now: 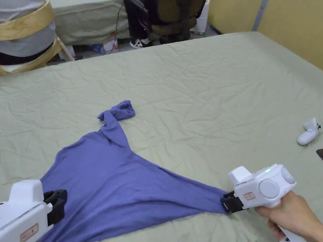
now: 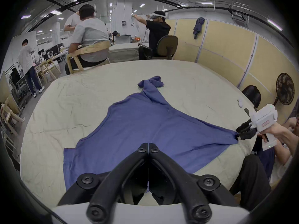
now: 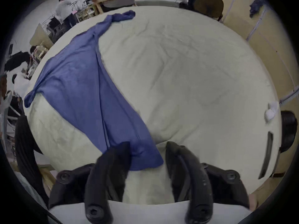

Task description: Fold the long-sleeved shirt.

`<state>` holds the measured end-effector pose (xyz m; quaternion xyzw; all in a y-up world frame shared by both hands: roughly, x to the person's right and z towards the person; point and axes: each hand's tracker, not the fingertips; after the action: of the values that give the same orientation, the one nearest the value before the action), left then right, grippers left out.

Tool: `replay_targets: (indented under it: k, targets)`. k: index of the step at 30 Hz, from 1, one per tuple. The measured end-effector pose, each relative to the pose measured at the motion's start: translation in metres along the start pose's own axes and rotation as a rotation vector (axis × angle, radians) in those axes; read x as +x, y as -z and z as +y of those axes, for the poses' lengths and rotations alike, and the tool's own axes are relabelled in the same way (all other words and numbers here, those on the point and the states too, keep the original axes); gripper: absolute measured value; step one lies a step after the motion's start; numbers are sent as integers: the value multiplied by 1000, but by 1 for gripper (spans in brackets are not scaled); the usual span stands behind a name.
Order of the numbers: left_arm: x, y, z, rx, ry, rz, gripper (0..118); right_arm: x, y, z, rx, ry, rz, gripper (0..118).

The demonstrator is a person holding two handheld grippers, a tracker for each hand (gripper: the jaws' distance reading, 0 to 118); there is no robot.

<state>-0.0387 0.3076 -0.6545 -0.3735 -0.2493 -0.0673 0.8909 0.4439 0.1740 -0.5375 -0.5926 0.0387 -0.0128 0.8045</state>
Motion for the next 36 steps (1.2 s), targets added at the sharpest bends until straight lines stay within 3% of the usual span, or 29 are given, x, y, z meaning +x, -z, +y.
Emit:
replay_targets:
  k: [5,7,8,10,16,18,23,24,26,27,29,33,36]
  targets:
    - [-4,9,-1,-22,5,-1,0,-8,-4,-7,42,-47,-43,38]
    - [-9,13,-2,-21,1,-1,0,-11,-7,-9,71,-38,-18,8]
    - [-9,13,-2,-20,-1,-2,0,-15,-9,-10,83,-42,-45,5]
    - [-9,14,-1,-15,6,1,0,-21,-12,-11,91,-70,-75,4]
    - [-15,36,19,-47,87,-6,0,-17,-21,-7,107,-6,-54,3]
    - [-16,49,36,-73,136,-11,0,-24,-26,-4,112,-53,-78,3]
    - [-41,112,90,-139,280,-47,1,-32,-16,4,99,-66,-50,3]
    - [-47,125,104,-144,265,-57,14,-33,-12,7,71,-63,-27,3]
    - [-58,154,126,-154,260,-82,62,-38,-7,9,77,-71,-26,3]
    - [-64,168,136,-159,262,-96,75,-39,-2,10,63,-75,-16,3]
    - [-67,194,150,-170,262,-93,71,-40,3,11,60,-78,-21,3]
    - [-72,248,169,-217,280,-87,71,-27,9,11,50,20,29,3]
    - [-71,286,172,-277,321,-107,71,-22,12,11,43,31,40,3]
